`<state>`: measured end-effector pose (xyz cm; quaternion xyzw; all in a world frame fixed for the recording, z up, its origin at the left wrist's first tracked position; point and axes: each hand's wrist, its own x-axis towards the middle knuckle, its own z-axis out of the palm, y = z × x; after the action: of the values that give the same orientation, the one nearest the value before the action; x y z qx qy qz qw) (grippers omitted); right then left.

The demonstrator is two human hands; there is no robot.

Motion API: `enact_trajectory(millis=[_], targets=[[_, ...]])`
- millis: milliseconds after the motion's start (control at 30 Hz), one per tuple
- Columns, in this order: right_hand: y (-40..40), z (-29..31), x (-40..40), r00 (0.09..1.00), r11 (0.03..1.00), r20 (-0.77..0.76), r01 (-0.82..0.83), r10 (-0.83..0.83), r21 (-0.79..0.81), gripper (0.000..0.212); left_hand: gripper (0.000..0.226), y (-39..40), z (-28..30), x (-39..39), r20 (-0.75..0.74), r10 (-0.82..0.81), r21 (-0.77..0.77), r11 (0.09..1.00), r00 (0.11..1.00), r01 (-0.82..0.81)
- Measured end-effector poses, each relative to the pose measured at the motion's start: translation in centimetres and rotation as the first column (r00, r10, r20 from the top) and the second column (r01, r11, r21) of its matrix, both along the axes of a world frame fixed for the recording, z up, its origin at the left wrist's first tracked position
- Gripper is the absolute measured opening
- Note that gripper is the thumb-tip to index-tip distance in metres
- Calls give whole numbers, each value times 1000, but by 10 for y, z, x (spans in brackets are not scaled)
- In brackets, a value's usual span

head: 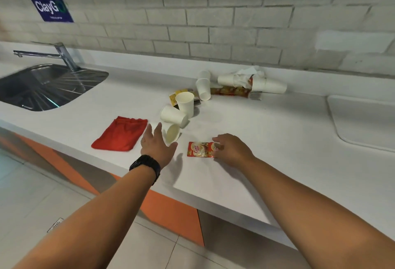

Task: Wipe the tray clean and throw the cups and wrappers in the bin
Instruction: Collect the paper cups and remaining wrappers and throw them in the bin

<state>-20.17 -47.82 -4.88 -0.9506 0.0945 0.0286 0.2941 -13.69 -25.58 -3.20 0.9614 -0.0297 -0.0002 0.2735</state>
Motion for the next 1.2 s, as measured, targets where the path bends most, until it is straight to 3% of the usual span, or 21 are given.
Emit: enact_trajectory(millis=[133,267,333,467,733,933,1200], targets=[[24,-19,3,1000,980,-11,-3,1,-200,47,82,8,2,32,-77,-94,100,990,993,102],[35,-24,4,998,946,59,34,-15,-321,22,77,14,-3,64,-119,-211,210,950,970,232],[40,-27,1,996,933,76,74,-51,-352,22,68,16,-3,70,-105,-253,215,939,962,270],[49,-28,-5,976,921,81,216,-201,-325,42,50,13,-3,71,-71,-392,189,898,917,398],[51,-23,-51,890,874,111,456,-443,-167,30,42,-18,-11,40,-38,-587,-18,809,808,587],[24,-18,-123,721,725,118,689,-683,-16,31,46,-72,-9,-9,-64,-734,-186,674,676,715],[-26,-13,-253,546,556,136,829,-827,50,36,40,-166,-2,-119,-74,-859,-266,506,507,820]])
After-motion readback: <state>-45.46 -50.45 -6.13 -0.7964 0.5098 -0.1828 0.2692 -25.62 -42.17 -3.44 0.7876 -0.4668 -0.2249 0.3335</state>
